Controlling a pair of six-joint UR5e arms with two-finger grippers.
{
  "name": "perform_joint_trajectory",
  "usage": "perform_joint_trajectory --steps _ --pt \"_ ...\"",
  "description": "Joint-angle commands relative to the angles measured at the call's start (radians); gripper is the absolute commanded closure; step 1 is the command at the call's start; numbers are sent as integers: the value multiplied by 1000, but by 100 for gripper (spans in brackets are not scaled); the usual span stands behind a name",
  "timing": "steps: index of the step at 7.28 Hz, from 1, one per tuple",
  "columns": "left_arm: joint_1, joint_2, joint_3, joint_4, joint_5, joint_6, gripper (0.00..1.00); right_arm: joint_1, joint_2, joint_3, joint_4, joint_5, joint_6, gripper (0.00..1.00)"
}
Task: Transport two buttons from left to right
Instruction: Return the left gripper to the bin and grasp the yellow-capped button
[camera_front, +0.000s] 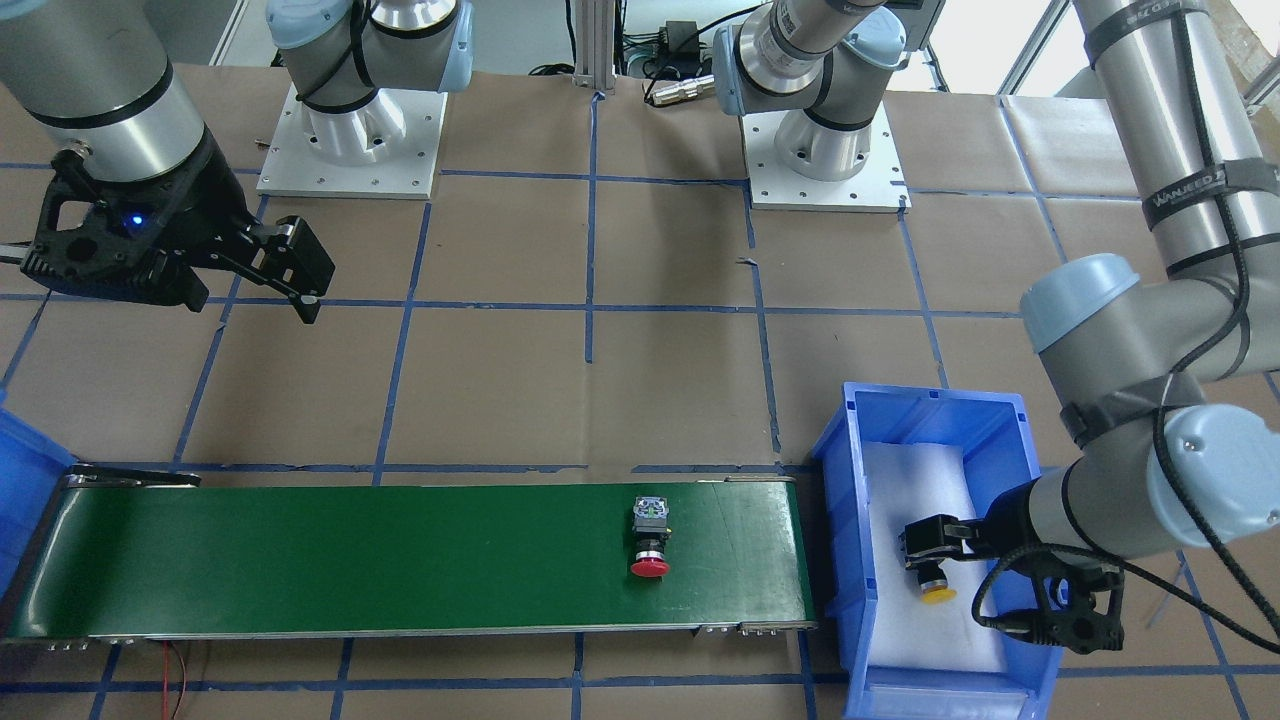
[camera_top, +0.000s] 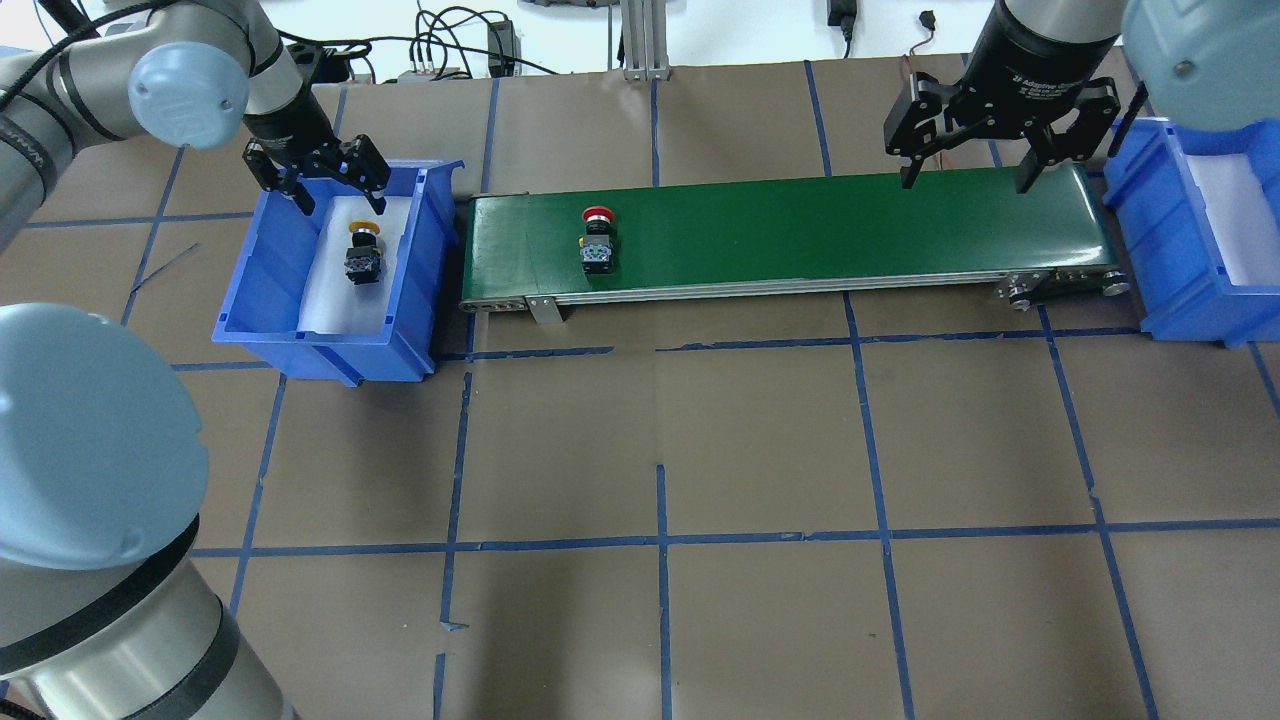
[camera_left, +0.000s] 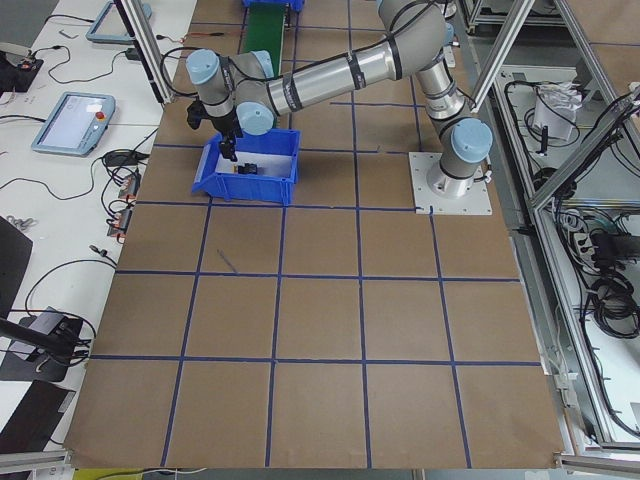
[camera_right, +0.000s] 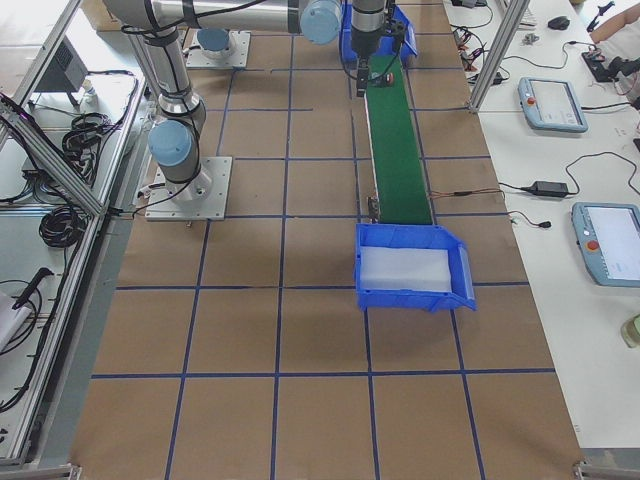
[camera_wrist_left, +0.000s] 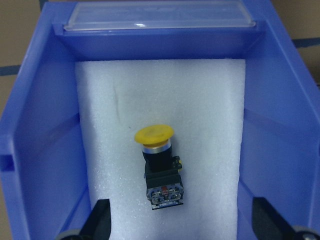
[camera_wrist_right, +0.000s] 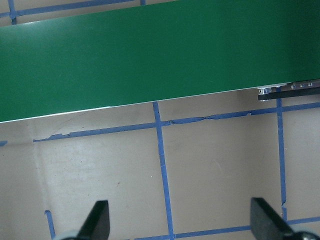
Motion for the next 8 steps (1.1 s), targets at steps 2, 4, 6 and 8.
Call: perform_joint_trajectory --steps 2,4,6,8 --pt "-2 -58 -1 5 45 0 0 -1 2 0 -16 3 0 0" --pt "-4 -78 -1 -1 43 -2 5 -4 8 0 -12 1 -1 0" --pt "-8 -83 -1 -1 45 -2 46 -16 8 0 2 1 -1 0" --pt "-10 -72 0 -1 45 -14 79 -39 6 0 4 5 -1 0"
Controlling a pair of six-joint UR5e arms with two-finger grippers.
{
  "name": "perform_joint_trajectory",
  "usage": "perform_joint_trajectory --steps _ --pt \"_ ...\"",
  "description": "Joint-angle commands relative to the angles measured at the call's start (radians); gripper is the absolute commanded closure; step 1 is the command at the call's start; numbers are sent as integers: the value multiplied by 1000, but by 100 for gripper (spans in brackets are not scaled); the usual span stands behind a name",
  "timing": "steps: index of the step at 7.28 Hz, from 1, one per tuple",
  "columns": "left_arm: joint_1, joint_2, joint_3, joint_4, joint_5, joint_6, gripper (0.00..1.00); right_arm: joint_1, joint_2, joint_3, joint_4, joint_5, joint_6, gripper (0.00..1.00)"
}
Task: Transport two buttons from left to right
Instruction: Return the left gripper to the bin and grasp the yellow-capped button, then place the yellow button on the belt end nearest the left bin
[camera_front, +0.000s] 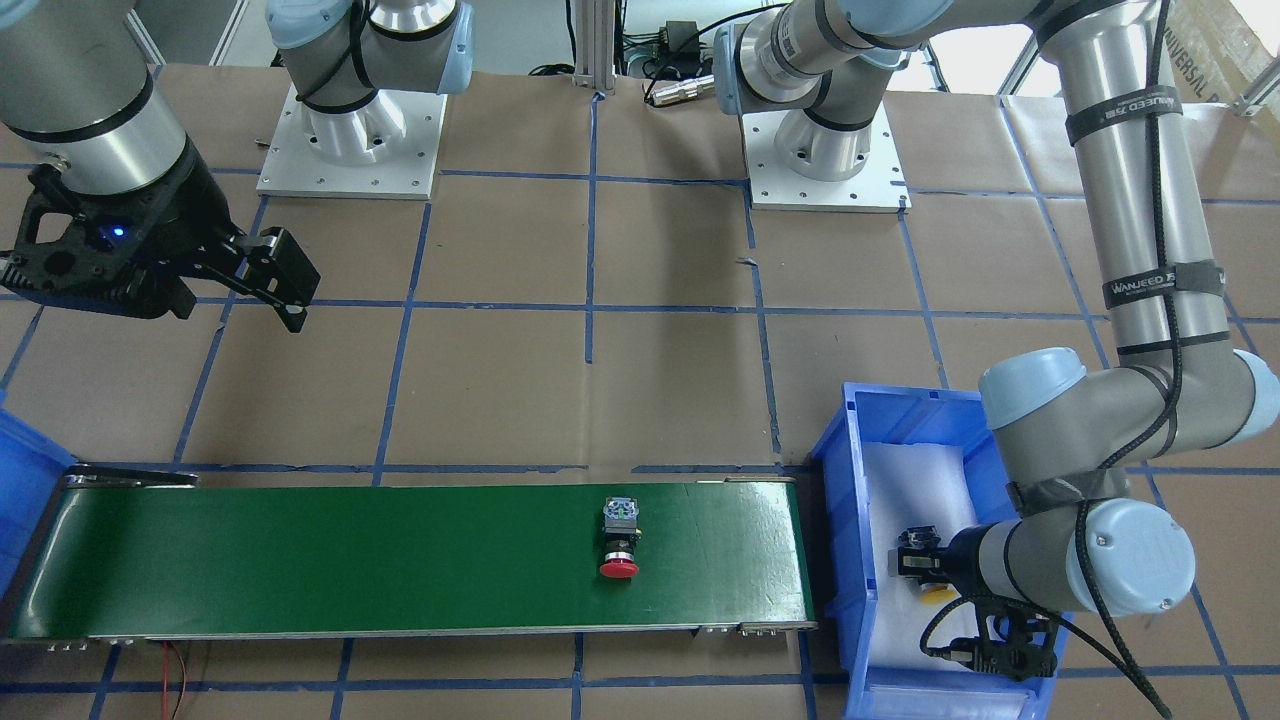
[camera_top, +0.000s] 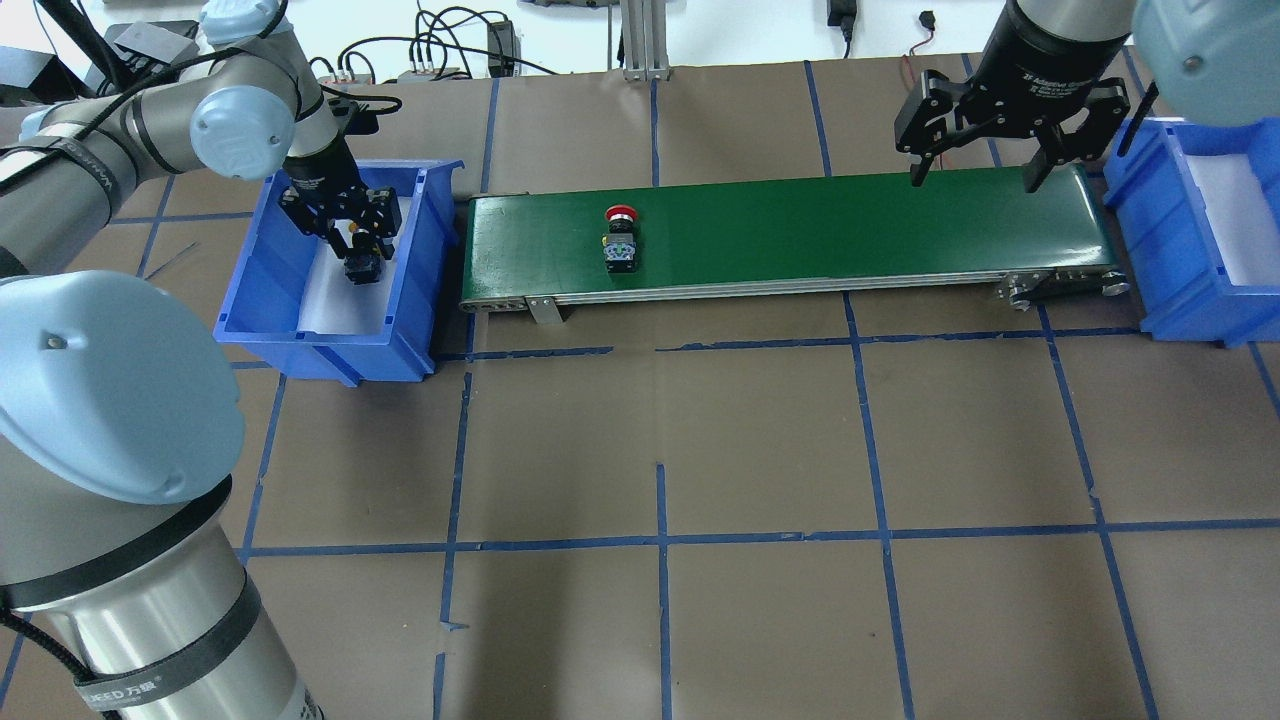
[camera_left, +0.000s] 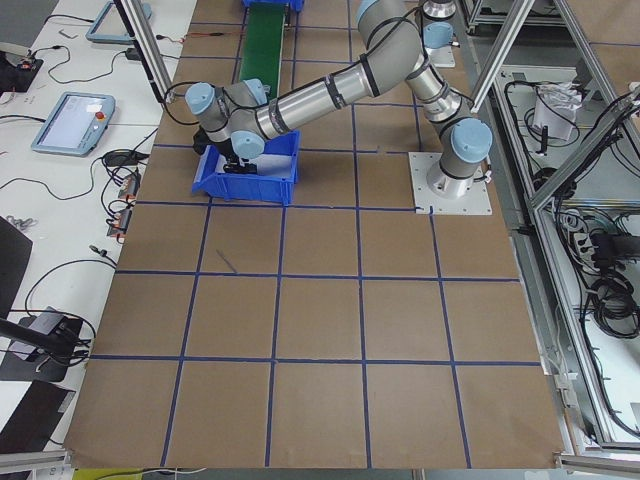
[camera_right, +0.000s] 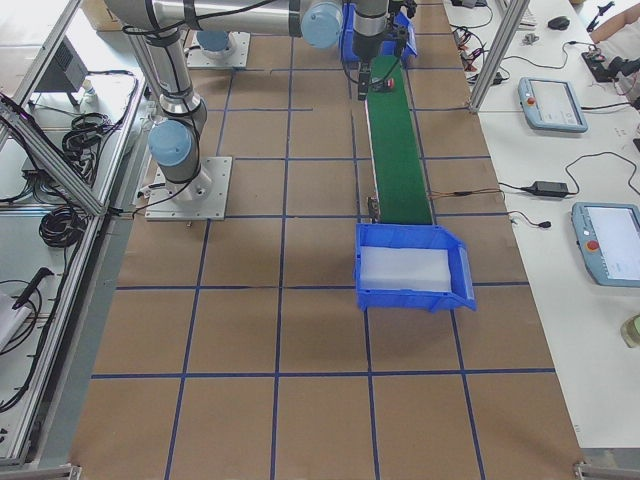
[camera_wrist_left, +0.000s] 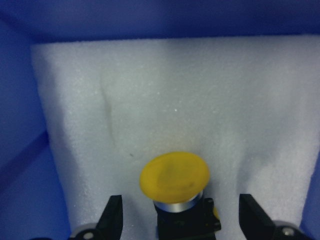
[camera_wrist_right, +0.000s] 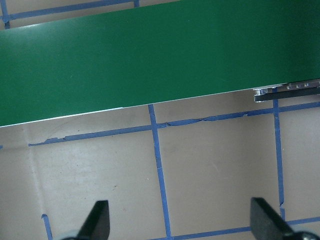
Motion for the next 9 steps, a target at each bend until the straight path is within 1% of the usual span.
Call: perform_joint_trajectory --steps 1,2,3,4,5,6,7,8,9 --pt "-4 30 18 -2 -1 -8 81 -8 -12 -1 2 2 0 0" --pt "-6 90 44 -29 -3 -13 81 -8 0 0 6 11 2 0" --pt "-13 162 50 -119 -4 -16 80 -15 17 -6 -8 -1 3 0" --pt "-42 216 50 -156 -11 -28 80 -17 23 -9 -10 8 8 0" --pt "-102 225 53 -150 -35 -107 80 -17 49 -24 -11 16 2 0" --pt "-174 209 66 -143 -35 -179 80 -18 96 -38 -13 23 2 0" --pt "-255 189 60 -79 -31 -261 80 -17 127 -52 -27 23 8 0" --pt "-300 129 54 -37 -21 -264 80 -17 141 -44 -95 10 0 0" --pt "-312 54 58 -26 -18 -264 81 -18 164 -38 -112 9 -30 0"
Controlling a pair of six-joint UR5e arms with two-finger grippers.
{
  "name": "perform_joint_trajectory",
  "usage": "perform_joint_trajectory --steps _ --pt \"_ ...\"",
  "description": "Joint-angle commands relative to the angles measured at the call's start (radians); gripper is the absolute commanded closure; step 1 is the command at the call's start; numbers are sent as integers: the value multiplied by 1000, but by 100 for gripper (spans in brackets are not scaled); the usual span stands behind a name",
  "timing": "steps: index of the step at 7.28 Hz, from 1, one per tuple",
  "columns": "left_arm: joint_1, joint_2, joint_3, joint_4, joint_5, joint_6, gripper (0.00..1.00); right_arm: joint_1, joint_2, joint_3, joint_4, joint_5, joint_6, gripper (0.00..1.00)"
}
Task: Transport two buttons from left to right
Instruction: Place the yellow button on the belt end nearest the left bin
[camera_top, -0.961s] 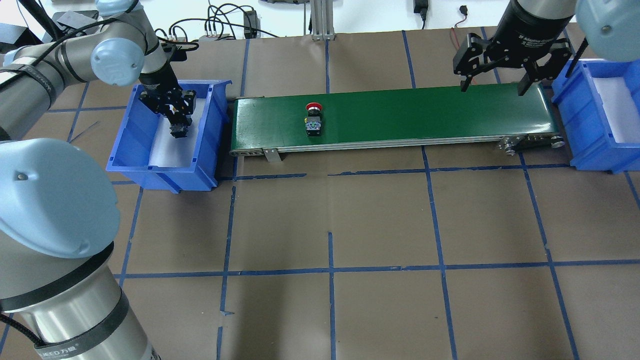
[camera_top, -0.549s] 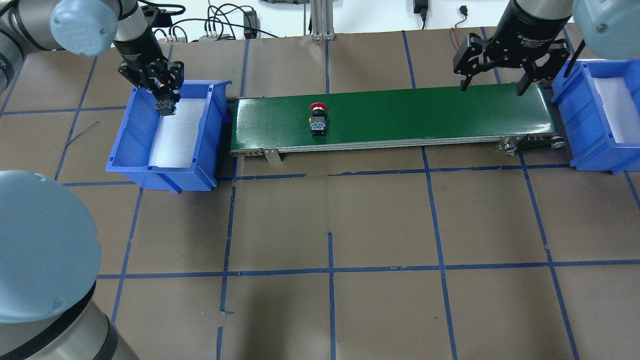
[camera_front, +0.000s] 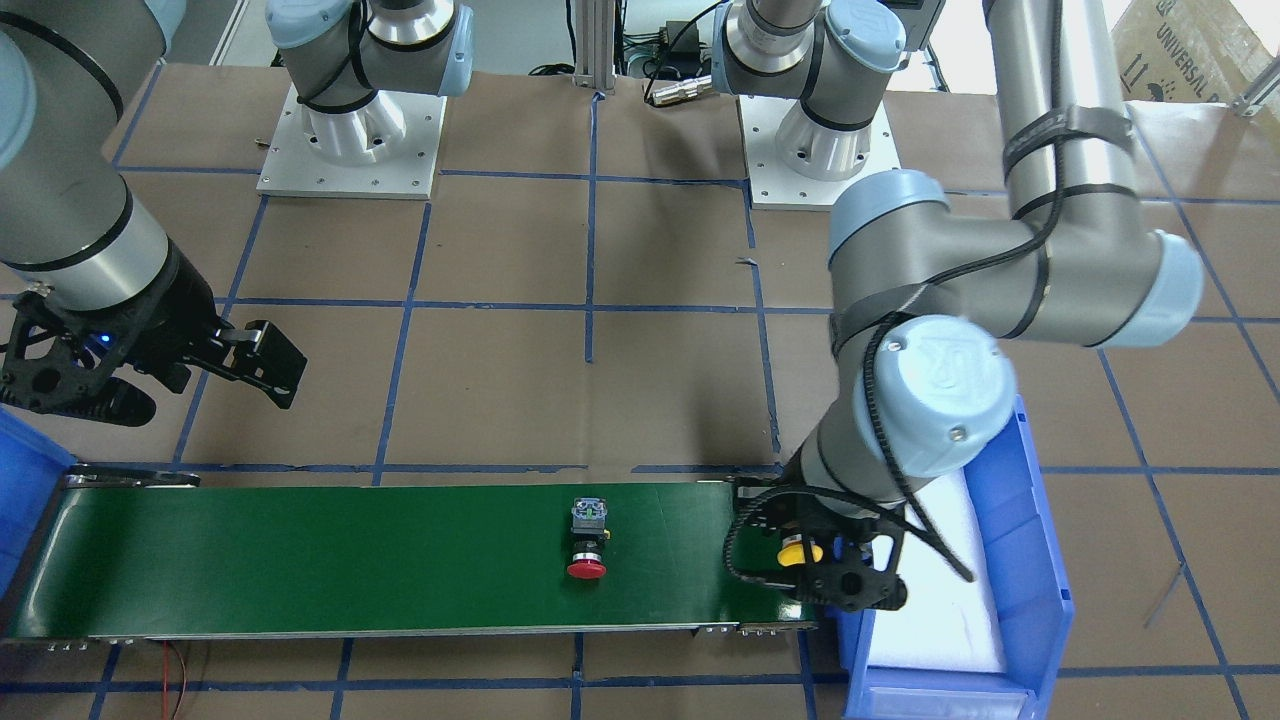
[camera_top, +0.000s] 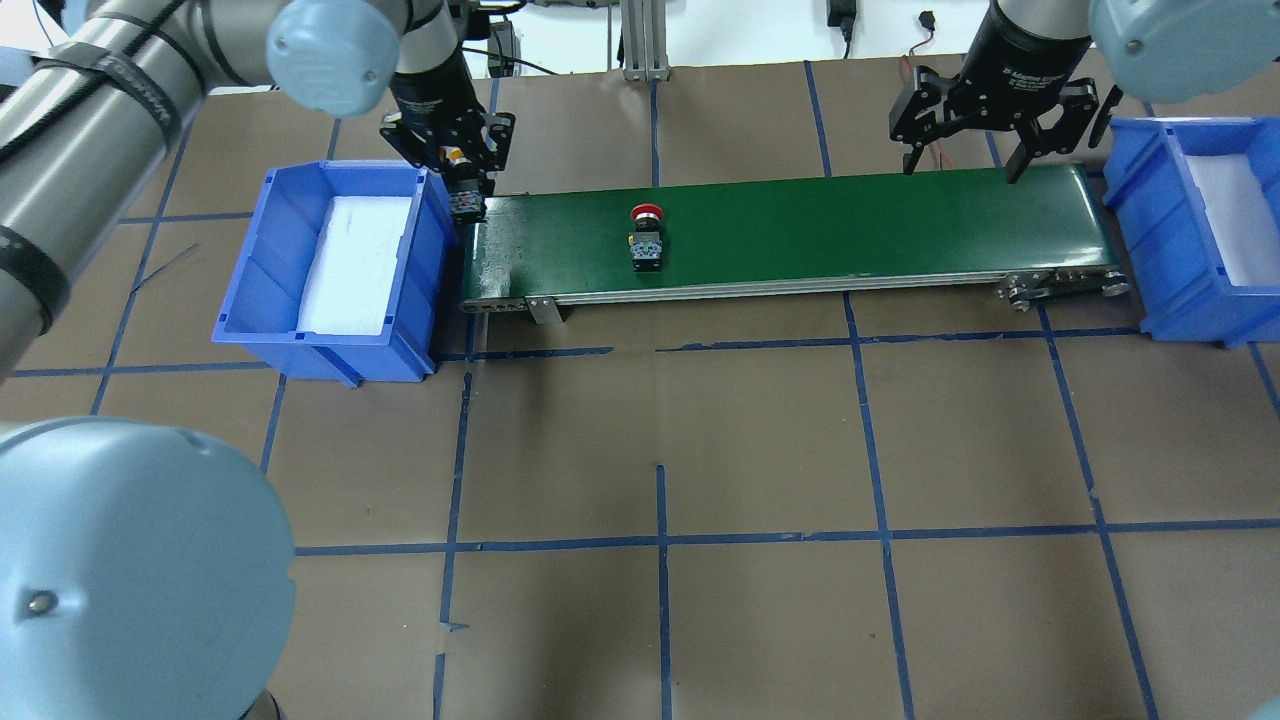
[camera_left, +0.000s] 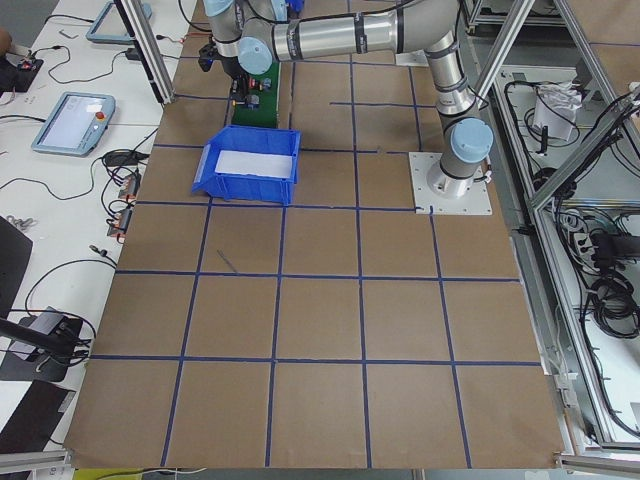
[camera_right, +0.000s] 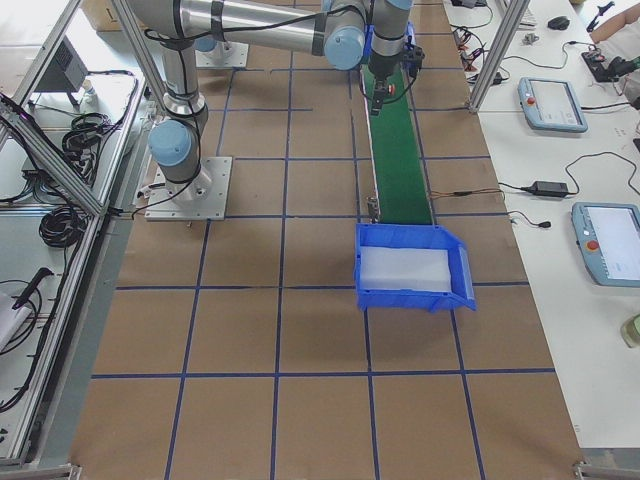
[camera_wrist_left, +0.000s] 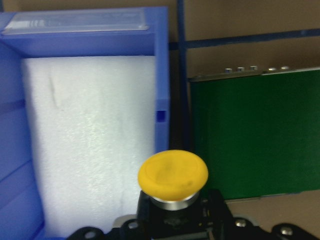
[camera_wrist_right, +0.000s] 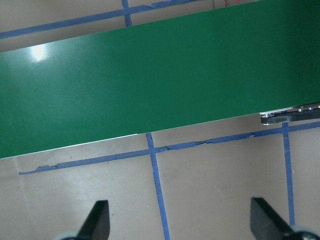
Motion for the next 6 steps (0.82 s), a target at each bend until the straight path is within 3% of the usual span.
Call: perform_joint_trajectory --steps 1,2,4,5,6 --pt "-41 -113 6 60 7 -15 81 -13 51 4 -62 -4 -53 0" --pt "-41 -121 -2 77 7 -17 78 -23 56 3 -115 8 -45 0" --pt "-39 -107 -3 28 7 -15 64 -26 91 4 -137 11 -50 0" --pt "-39 -118 -3 31 4 -14 13 -24 105 4 -137 11 -41 0" --pt "-38 -116 -3 34 4 -14 1 -24 120 1 -139 10 -39 0"
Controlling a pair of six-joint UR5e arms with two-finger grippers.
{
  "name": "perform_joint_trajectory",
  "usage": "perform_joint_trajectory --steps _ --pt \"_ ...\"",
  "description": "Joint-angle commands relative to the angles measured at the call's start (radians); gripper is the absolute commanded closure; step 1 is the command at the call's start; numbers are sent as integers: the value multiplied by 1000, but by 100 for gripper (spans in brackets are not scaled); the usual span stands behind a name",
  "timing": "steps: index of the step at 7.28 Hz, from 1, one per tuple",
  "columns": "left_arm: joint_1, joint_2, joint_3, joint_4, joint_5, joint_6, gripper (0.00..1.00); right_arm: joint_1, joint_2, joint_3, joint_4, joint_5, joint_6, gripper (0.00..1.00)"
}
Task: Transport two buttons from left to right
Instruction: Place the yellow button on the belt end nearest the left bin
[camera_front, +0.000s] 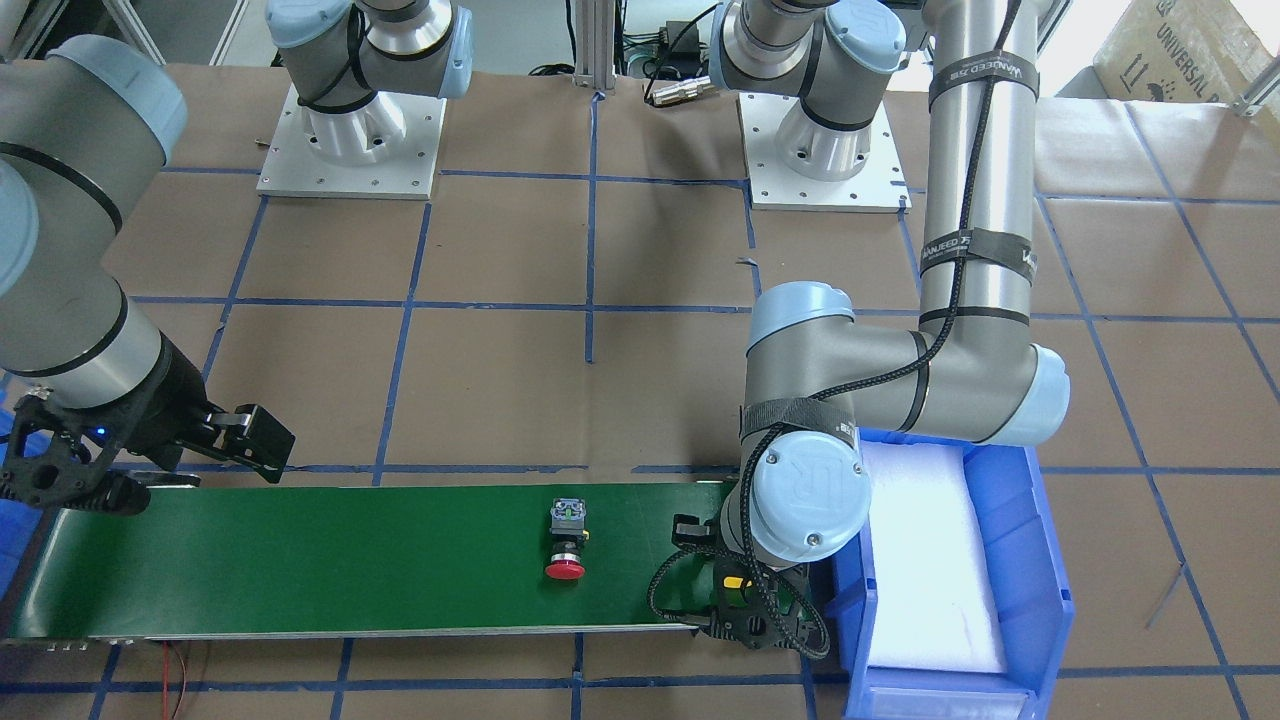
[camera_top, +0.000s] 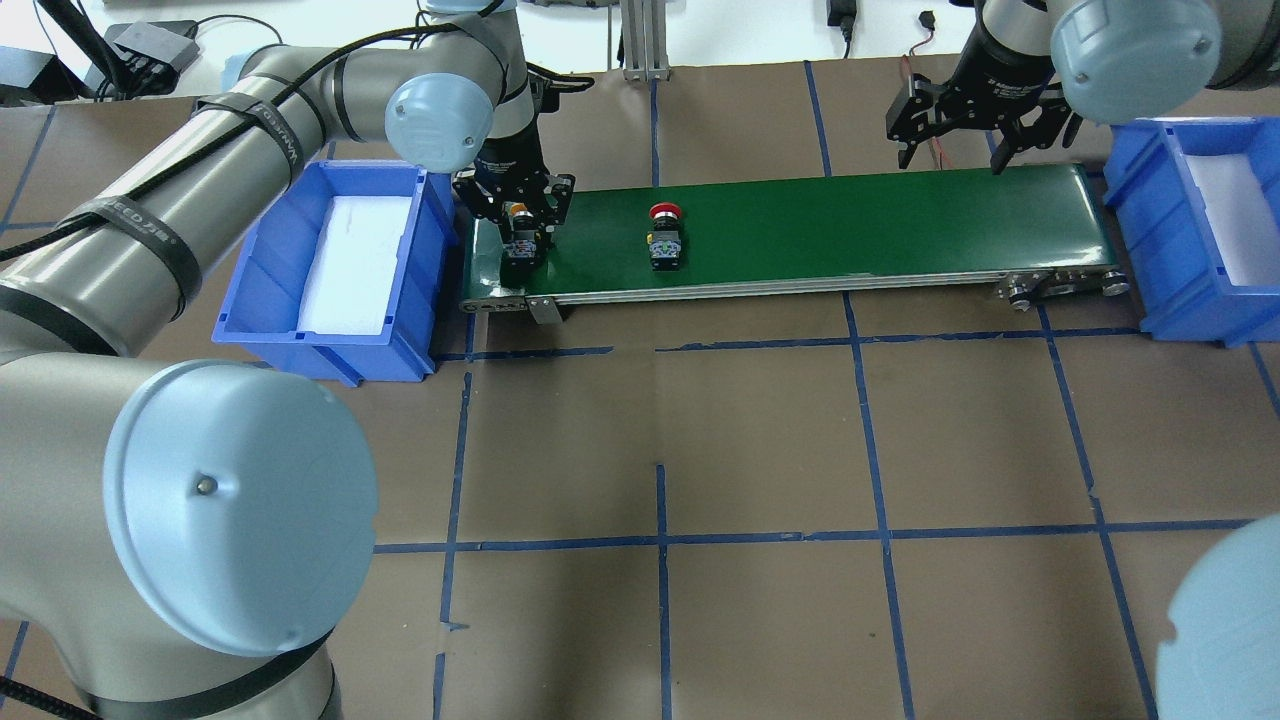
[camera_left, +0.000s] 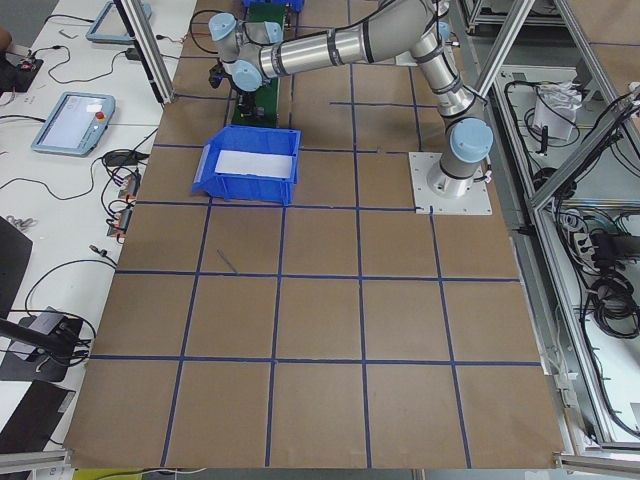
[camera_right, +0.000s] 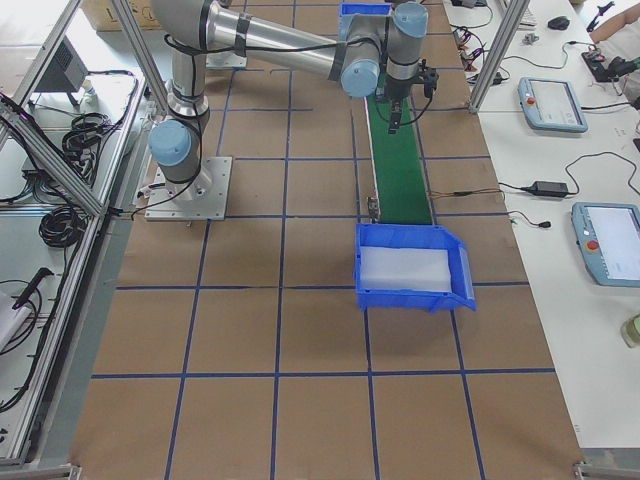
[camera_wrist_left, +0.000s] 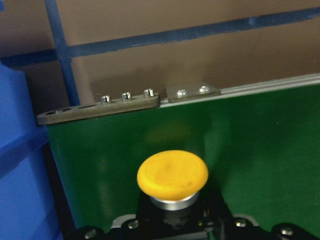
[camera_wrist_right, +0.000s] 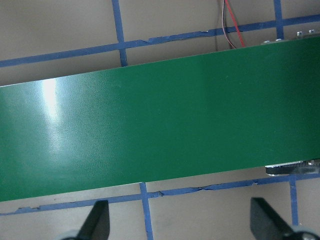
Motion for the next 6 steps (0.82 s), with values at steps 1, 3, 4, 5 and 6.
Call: perform_joint_trajectory --steps 1,3,4,5,6 --pt "1 15 1 -2 -2 1 0 1 24 1 -15 1 5 0" --pt "-5 170 -17 -68 -2 -1 0 10 38 1 -40 4 19 0" --pt "-6 291 -49 -86 -8 -18 0 10 50 2 -41 7 15 1" --pt "-8 420 -106 -86 -1 -21 0 10 70 2 -73 49 14 0" --pt "-9 520 -179 -85 -8 -22 0 10 96 2 -104 56 11 0"
